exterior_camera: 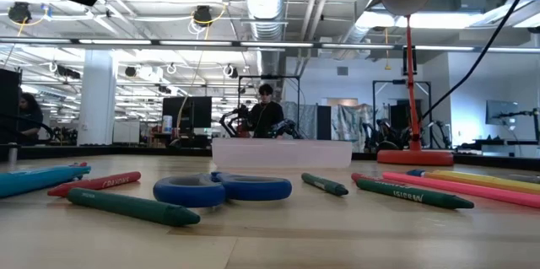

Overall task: Pick & place school supplies into a supply box
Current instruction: Put the black pen into the pink supply box

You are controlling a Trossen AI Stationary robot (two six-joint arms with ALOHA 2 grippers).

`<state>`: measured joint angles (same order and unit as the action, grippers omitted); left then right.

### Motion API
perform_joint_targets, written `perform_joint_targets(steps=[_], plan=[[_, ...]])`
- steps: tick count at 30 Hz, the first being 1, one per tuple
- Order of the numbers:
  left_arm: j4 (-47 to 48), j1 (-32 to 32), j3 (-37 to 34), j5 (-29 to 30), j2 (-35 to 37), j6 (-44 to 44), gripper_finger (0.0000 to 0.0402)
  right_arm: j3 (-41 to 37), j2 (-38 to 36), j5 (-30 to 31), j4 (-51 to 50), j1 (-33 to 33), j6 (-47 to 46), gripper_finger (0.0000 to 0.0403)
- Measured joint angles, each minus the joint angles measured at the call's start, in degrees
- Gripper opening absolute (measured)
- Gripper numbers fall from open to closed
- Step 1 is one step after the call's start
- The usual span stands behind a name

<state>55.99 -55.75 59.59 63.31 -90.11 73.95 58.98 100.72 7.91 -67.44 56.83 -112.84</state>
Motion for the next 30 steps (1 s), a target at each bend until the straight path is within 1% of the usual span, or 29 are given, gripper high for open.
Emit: perform_joint_targets(steps=[3, 5, 7, 11, 14, 19, 23, 27, 30], plan=[[0.0, 0.0, 0.0, 0.1, 0.0, 0.0, 0.0127, 2.7, 0.0, 4.2, -3.6, -1.2, 2.6, 0.0004], [0.0, 0.1, 0.0, 0.2, 0.0, 0.0, 0.0127, 3.8, 0.0, 8.6, -7.3, -2.6, 6.0, 0.0004], [0.0, 0.3, 0.0, 0.2, 0.0, 0.0, 0.0127, 4.8, -0.1, 13.8, -7.5, -4.8, 10.3, 0.0003], [0.0, 0.9, 0.0, 0.2, 0.0, 0.0, 0.0127, 5.5, -0.1, 21.8, -6.8, -11.6, 20.7, 0.0004], [0.0, 1.3, 0.0, 0.2, 0.0, 0.0, 0.0127, 5.5, -0.1, 24.7, -3.2, -18.1, 30.5, 0.0005], [0.0, 1.7, 0.0, 0.2, 0.0, -0.6, 0.0127, 5.5, -0.1, 27.4, 8.3, -28.8, 50.2, 0.0005], [0.1, 1.7, 0.0, 0.2, 0.0, -0.9, 0.0127, 5.5, -0.1, 27.9, 17.9, -36.5, 64.7, 0.0005], [0.1, 1.7, 0.0, 0.1, 0.0, -1.4, 0.0127, 5.5, -0.1, 25.7, 26.6, -43.5, 78.7, 0.0005], [0.2, 1.7, 0.0, 0.1, 0.0, -1.6, 0.0127, 5.5, -0.2, 22.7, 32.9, -47.9, 86.0, 0.0005]])
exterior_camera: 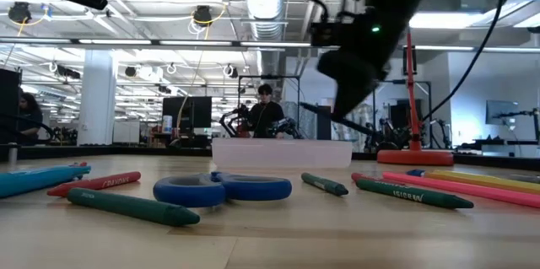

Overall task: Pick & place school supplies into a supply box
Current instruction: Put the black pen into the pink supply box

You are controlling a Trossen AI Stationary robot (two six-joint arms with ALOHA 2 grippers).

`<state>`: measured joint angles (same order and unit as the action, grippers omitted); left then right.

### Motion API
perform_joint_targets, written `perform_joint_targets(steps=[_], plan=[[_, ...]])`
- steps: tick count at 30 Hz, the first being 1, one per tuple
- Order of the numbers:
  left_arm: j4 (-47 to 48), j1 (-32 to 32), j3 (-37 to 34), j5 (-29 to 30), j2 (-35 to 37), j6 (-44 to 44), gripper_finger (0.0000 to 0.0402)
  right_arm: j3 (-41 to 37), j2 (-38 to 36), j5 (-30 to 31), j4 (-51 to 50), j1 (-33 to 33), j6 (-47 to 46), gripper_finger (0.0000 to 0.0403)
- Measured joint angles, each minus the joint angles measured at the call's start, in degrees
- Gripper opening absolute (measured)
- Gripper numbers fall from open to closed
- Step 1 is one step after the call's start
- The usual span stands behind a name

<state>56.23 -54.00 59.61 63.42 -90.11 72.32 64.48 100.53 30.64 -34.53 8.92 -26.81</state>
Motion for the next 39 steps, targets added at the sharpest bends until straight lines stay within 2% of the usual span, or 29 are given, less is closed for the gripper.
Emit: perform_joint_targets(steps=[10, 14, 18, 24, 33, 39], plan=[[0.5, 0.0, -0.5, 0.1, 0.0, -3.8, 0.0127, 6.1, 0.0, -4.3, 6.9, -6.2, 15.8, 0.0005], [0.6, 0.0, -4.2, 0.1, 0.0, -2.3, 0.0127, 6.4, 0.0, -10.1, 12.4, -8.6, 22.5, 0.0005], [1.1, 0.7, -9.3, -1.1, 0.0, 2.3, 0.0127, 6.3, 0.0, -11.2, 13.4, -10.7, 27.3, 0.0005], [1.5, 1.1, -13.3, -2.2, 0.0, 7.9, 0.0127, 6.3, 0.1, -18.0, 12.0, -14.0, 28.9, 0.0008], [1.8, 1.5, -13.4, -0.4, 0.0, 7.8, 0.0127, 6.3, 4.3, -20.5, 11.2, -16.2, 31.4, 0.0009], [1.9, 1.5, -13.4, 0.9, 0.0, 7.8, 0.0127, 6.3, 5.7, -20.4, 12.4, -16.3, 32.4, 0.0028]])
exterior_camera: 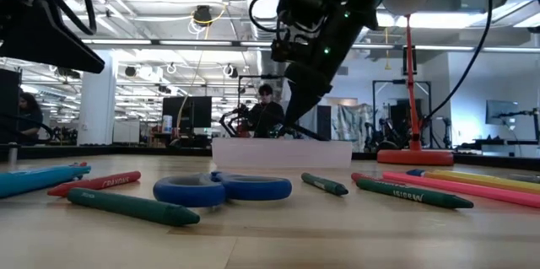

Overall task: Pick & place school supplies into a supply box
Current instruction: Put the black pen into the pink supply box, then put the pink pen into the pink supply box

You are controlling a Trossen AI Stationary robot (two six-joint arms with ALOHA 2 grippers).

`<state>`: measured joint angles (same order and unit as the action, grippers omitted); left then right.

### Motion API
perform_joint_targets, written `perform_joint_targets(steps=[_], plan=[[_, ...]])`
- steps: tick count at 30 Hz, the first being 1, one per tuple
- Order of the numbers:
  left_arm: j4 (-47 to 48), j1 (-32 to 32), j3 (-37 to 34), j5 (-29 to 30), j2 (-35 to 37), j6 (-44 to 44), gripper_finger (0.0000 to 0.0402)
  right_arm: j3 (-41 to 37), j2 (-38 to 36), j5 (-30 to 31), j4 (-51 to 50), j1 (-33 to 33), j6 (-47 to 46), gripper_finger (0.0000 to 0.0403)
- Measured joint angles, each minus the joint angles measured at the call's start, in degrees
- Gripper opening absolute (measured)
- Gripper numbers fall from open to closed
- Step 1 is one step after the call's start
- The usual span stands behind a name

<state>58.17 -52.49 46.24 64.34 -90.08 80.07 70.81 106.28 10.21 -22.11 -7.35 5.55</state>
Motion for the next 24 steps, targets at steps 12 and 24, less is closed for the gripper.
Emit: perform_joint_targets(steps=[12, 24], plan=[[-0.1, 0.1, 0.0, -4.0, 0.0, 0.4, 0.0127, 0.0, -0.4, 0.1, 2.1, 0.2, 0.0, 0.0097], [0.6, 0.1, 1.7, -27.1, 0.0, 10.4, 0.0127, 0.0, -6.3, 4.5, 2.0, 7.1, -3.1, 0.0115]])
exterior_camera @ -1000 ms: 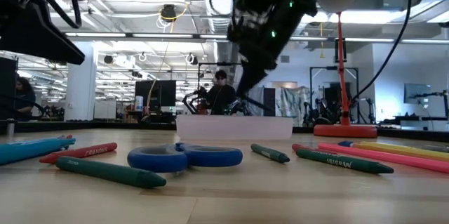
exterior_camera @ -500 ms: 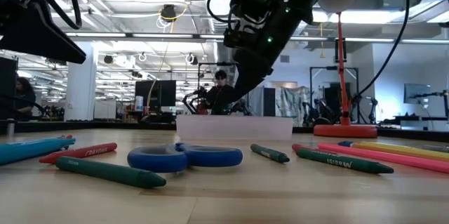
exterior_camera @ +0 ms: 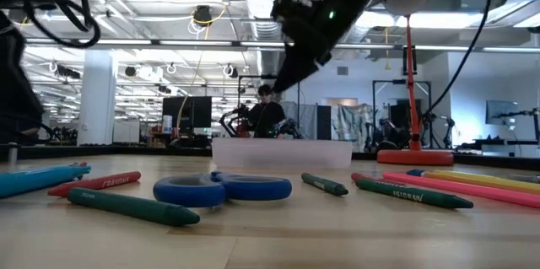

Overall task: Pick & place school supplies into a supply box
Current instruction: Put the pink pen into the pink supply box

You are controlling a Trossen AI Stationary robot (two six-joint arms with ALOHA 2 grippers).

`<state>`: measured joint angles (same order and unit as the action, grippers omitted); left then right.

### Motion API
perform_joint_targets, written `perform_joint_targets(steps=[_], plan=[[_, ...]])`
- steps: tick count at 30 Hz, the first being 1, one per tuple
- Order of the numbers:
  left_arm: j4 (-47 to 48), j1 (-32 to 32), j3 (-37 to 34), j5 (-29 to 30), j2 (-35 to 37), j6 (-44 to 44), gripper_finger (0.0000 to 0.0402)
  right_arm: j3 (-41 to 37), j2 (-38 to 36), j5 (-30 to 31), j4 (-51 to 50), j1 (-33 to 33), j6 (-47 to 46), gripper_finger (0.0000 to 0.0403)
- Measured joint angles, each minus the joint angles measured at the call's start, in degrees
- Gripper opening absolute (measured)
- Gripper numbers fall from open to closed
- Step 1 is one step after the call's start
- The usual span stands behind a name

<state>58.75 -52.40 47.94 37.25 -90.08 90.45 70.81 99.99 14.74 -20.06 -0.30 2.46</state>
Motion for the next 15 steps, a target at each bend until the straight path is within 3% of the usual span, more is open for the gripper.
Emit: perform_joint_targets(steps=[7, 15], plan=[[1.8, 0.0, 4.9, -11.3, 0.0, 8.1, 0.0127, -0.1, -3.8, 7.5, 0.1, 9.0, -0.5, 0.0108], [2.4, -0.2, 6.4, -25.4, 0.0, 18.2, 0.0127, -6.2, -5.3, 13.4, 9.0, 20.1, -1.0, 0.0107]])
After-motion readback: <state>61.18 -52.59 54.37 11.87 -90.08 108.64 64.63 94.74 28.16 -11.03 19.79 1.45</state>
